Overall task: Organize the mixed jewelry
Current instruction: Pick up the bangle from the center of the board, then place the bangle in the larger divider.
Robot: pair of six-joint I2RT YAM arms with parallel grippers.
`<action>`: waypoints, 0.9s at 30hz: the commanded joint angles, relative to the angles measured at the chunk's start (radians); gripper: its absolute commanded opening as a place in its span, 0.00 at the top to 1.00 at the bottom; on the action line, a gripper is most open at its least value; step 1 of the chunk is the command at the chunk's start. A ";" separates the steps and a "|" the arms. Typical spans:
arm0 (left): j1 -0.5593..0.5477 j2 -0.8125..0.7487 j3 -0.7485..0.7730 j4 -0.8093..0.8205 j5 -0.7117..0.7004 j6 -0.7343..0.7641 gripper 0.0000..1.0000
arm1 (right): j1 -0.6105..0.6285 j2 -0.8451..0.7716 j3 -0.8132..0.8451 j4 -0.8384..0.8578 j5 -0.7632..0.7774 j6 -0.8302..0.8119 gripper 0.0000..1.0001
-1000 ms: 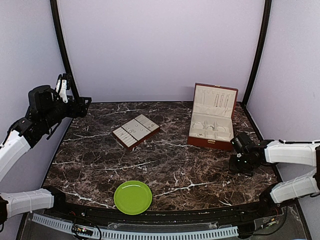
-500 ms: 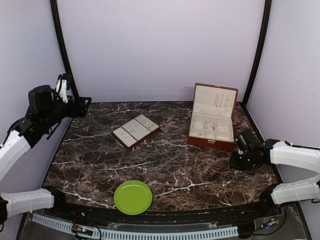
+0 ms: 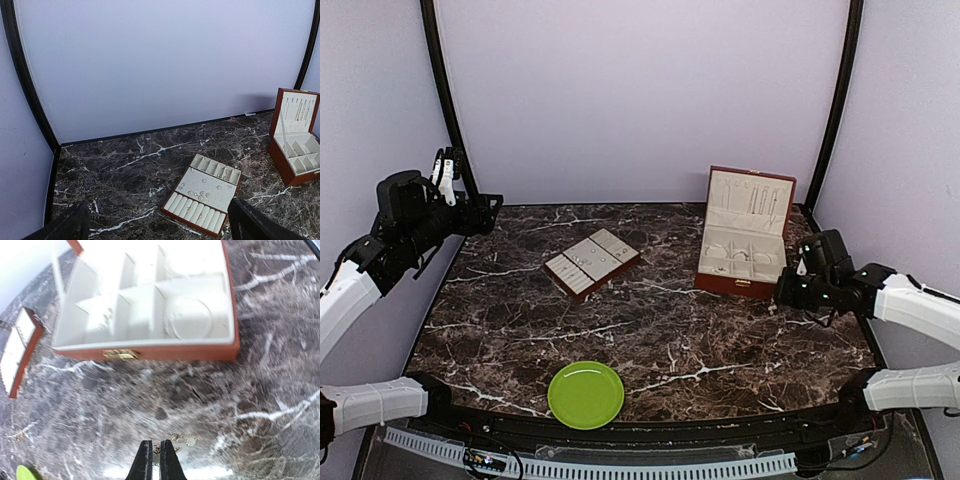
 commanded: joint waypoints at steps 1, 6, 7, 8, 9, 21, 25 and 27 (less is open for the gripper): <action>-0.003 -0.001 -0.005 0.023 0.013 -0.008 0.01 | 0.007 0.051 0.101 0.105 -0.013 -0.045 1.00; -0.003 -0.001 -0.006 0.023 0.015 -0.008 0.01 | 0.006 0.146 0.200 0.138 0.032 -0.087 1.00; -0.003 -0.001 -0.006 0.023 0.016 -0.009 0.01 | 0.007 0.171 0.223 0.148 0.036 -0.097 1.00; -0.003 -0.001 -0.004 0.023 0.018 -0.010 0.01 | 0.006 0.187 0.239 0.157 0.040 -0.104 1.00; -0.003 -0.001 -0.005 0.023 0.019 -0.010 0.01 | 0.005 0.206 0.257 0.169 0.043 -0.111 1.00; -0.003 -0.001 -0.004 0.023 0.033 -0.016 0.01 | -0.014 0.380 0.382 0.211 0.069 -0.169 1.00; -0.003 -0.002 -0.004 0.022 0.037 -0.016 0.01 | -0.025 0.438 0.396 0.232 0.058 -0.179 1.00; -0.003 -0.004 -0.003 0.022 0.038 -0.017 0.01 | -0.031 0.469 0.400 0.244 0.053 -0.184 1.00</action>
